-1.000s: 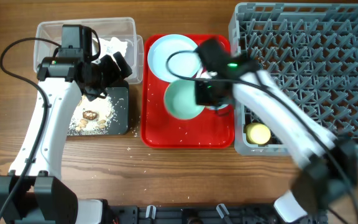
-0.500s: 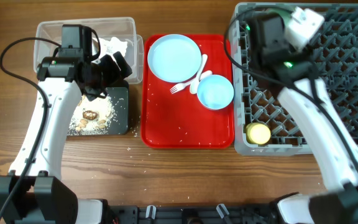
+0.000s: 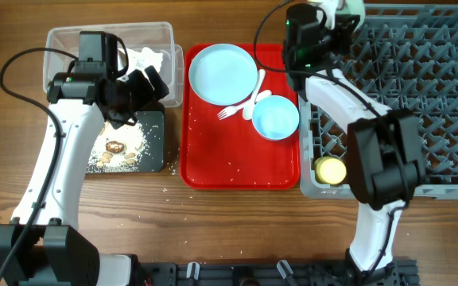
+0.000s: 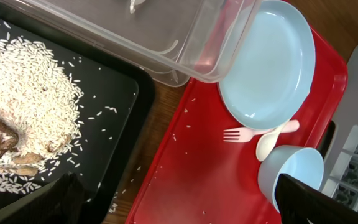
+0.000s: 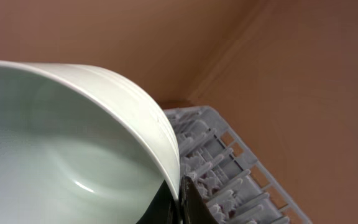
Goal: Sort waste into correct bins and load items into the dishwasher rack
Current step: 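Place the green bowl upright into the rack's back row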
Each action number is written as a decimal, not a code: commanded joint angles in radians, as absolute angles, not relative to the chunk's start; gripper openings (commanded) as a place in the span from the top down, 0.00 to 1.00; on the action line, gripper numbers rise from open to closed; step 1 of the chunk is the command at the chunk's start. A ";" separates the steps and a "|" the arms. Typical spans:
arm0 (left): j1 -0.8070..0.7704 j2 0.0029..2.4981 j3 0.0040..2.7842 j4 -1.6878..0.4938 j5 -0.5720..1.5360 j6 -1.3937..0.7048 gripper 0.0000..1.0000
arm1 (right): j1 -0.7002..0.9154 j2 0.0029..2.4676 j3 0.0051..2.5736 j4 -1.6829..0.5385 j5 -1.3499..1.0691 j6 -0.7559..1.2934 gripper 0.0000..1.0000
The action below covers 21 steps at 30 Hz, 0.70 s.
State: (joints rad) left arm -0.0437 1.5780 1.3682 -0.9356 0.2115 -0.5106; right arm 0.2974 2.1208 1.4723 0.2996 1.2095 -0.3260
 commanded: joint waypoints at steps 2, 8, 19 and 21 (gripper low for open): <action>-0.039 1.554 1.382 -0.933 0.220 -0.503 0.00 | 0.293 2.170 1.481 0.282 1.243 -0.393 0.96; -0.039 1.554 1.382 -0.933 0.220 -0.503 0.00 | 0.294 2.170 1.481 0.225 1.249 -0.393 0.96; -0.039 1.554 1.382 -0.933 0.220 -0.503 0.00 | 0.384 2.167 1.481 0.144 1.249 -0.445 0.63; -0.039 1.554 1.382 -0.933 0.220 -0.503 0.00 | 0.400 2.167 1.481 0.144 1.249 -0.446 0.53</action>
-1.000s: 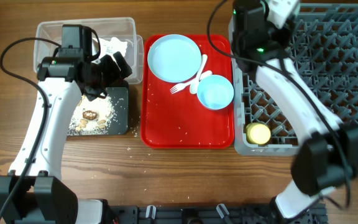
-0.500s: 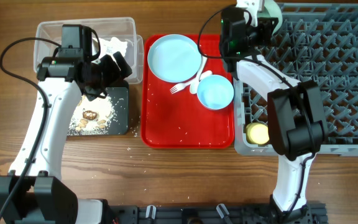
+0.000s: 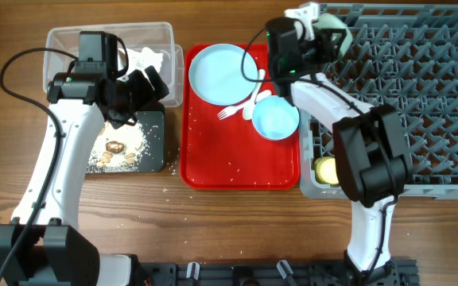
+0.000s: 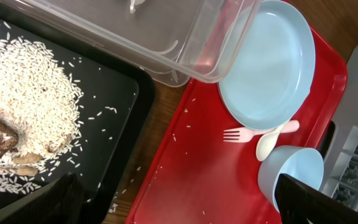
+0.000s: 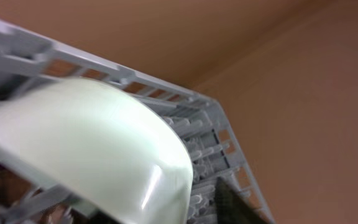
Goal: Sort waste into correct bins and load items into the dishwasher rack
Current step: 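Place the green bowl upright into the rack's back row, then grasp the light-blue bowl rim with the right gripper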
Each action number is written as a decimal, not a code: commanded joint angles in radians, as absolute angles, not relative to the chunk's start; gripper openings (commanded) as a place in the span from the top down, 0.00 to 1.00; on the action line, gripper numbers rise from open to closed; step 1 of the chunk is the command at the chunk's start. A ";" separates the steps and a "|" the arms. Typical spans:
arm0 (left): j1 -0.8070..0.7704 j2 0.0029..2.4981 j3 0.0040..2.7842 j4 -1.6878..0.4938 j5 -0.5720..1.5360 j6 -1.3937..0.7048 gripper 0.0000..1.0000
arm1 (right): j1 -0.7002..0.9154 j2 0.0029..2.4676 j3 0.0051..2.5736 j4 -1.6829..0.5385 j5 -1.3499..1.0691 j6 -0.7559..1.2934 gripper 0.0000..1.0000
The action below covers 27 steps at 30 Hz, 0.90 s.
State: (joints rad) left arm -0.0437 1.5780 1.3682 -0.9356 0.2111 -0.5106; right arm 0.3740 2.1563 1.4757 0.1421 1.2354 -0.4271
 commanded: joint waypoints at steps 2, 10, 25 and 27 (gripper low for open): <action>-0.039 1.554 1.382 -0.933 0.220 -0.503 0.00 | 0.413 2.161 1.481 0.144 1.249 -0.445 0.47; -0.039 1.554 1.382 -0.933 0.220 -0.502 0.00 | 0.458 2.080 1.482 0.139 1.228 -0.444 0.32; -0.039 1.554 1.382 -0.933 0.220 -0.502 0.00 | 0.513 1.797 1.485 -0.817 -0.029 0.184 0.35; -0.039 1.554 1.382 -0.933 0.220 -0.503 0.00 | 0.513 1.799 1.479 -0.894 -0.056 0.244 0.33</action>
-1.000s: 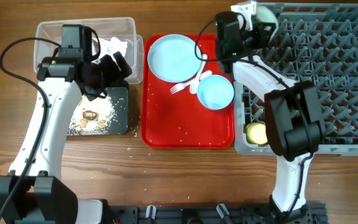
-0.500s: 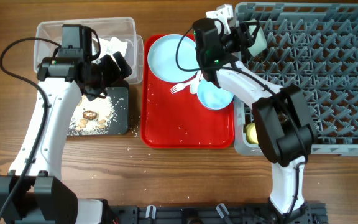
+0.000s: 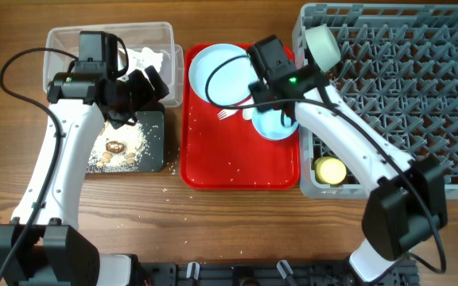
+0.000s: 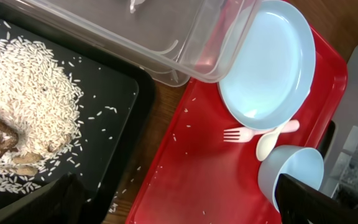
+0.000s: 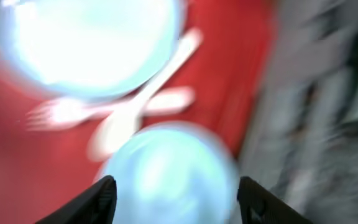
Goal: Sort waste into correct bins and load items into the dishwasher rack
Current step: 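Grasp the light-blue bowl rim with the right gripper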
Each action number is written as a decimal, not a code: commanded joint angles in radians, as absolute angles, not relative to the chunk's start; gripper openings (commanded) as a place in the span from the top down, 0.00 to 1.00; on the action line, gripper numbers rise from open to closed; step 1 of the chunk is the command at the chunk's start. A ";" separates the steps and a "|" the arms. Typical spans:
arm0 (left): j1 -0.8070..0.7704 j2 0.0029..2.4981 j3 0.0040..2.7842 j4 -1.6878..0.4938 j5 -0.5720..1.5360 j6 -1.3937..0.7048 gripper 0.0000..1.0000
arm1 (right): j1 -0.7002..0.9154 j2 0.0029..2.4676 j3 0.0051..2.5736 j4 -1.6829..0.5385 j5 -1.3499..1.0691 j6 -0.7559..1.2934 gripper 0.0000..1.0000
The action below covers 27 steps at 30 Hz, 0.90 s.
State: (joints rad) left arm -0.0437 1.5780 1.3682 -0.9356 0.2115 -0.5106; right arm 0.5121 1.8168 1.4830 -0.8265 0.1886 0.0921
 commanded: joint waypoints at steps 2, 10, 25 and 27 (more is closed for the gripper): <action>-0.039 1.554 1.382 -0.933 0.220 -0.503 0.00 | 0.512 1.799 1.479 -0.950 -0.057 0.298 0.33; -0.039 1.554 1.382 -0.933 0.220 -0.503 0.00 | 0.510 1.841 1.446 -0.961 0.136 0.663 0.53; -0.039 1.554 1.382 -0.933 0.220 -0.503 0.00 | 0.548 1.982 1.406 -0.862 -0.060 0.428 0.67; -0.039 1.554 1.382 -0.933 0.220 -0.503 0.00 | 0.556 1.963 1.407 -0.865 -0.120 0.387 0.67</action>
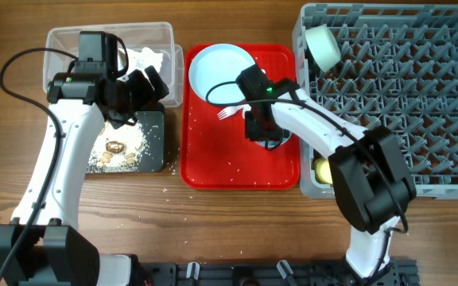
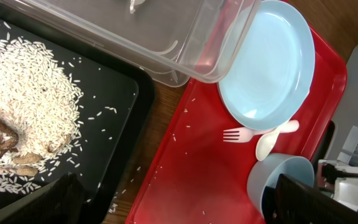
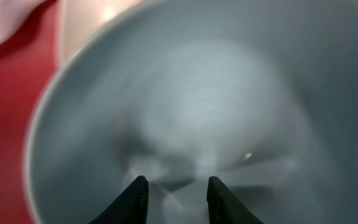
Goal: Sort waste into correct bins and load items into the dishwasher rack
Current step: 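Grasp the light-blue bowl rim with the right gripper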
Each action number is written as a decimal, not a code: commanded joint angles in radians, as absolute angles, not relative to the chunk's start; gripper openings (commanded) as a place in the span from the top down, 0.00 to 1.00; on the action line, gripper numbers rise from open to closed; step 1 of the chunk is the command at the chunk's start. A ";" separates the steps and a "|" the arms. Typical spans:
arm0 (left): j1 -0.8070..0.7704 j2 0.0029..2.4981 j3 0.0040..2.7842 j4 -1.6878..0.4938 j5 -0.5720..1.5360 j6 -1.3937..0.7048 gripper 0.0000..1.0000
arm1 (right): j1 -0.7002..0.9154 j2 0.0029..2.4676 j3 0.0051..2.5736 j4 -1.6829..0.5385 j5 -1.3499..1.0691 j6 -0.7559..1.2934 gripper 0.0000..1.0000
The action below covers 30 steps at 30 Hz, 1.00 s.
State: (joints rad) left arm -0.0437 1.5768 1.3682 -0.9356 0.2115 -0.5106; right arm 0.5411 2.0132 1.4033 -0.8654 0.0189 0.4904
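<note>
A pale blue bowl (image 2: 272,177) stands on the red tray (image 1: 213,163) by the grey dishwasher rack (image 1: 420,95). My right gripper (image 1: 265,131) is down inside that bowl, open; the right wrist view is filled by the bowl's inside (image 3: 229,93) with both fingers over it. A blue plate (image 1: 217,67), a white fork (image 1: 227,112) and a spoon (image 2: 272,138) lie on the tray's far half. A pale green bowl (image 1: 322,44) leans in the rack's far-left corner. My left gripper (image 1: 145,86) hangs open over the black tray (image 1: 126,147) of rice, holding nothing.
A clear plastic container (image 1: 110,44) sits behind the black tray, which holds rice and brown scraps. A yellow round item (image 1: 324,168) lies in the rack's near-left corner. Rice grains are scattered on the red tray and the wood.
My right gripper was above the blue bowl and cutlery; now it is lowered into the bowl, still open. The bowl has shifted slightly. The left arm has not moved.
My right gripper first held the pale green bowl above the rack's far-left corner. Then the bowl rested in the rack. Later the gripper was open over the red tray, and now it is inside the blue bowl. The left arm stayed put throughout.
</note>
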 commanded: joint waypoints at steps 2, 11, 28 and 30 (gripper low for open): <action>-0.039 1.554 1.382 -0.933 0.220 -0.503 0.00 | 0.564 1.938 1.407 -0.870 -0.214 0.308 0.67; -0.039 1.554 1.382 -0.933 0.220 -0.503 0.00 | 0.497 1.727 1.408 -0.965 0.014 0.491 0.58; -0.039 1.554 1.382 -0.933 0.220 -0.503 0.00 | 0.445 2.006 1.396 -0.931 0.090 0.549 0.73; -0.039 1.554 1.382 -0.933 0.220 -0.503 0.00 | 0.445 2.006 1.396 -0.920 0.089 0.549 0.82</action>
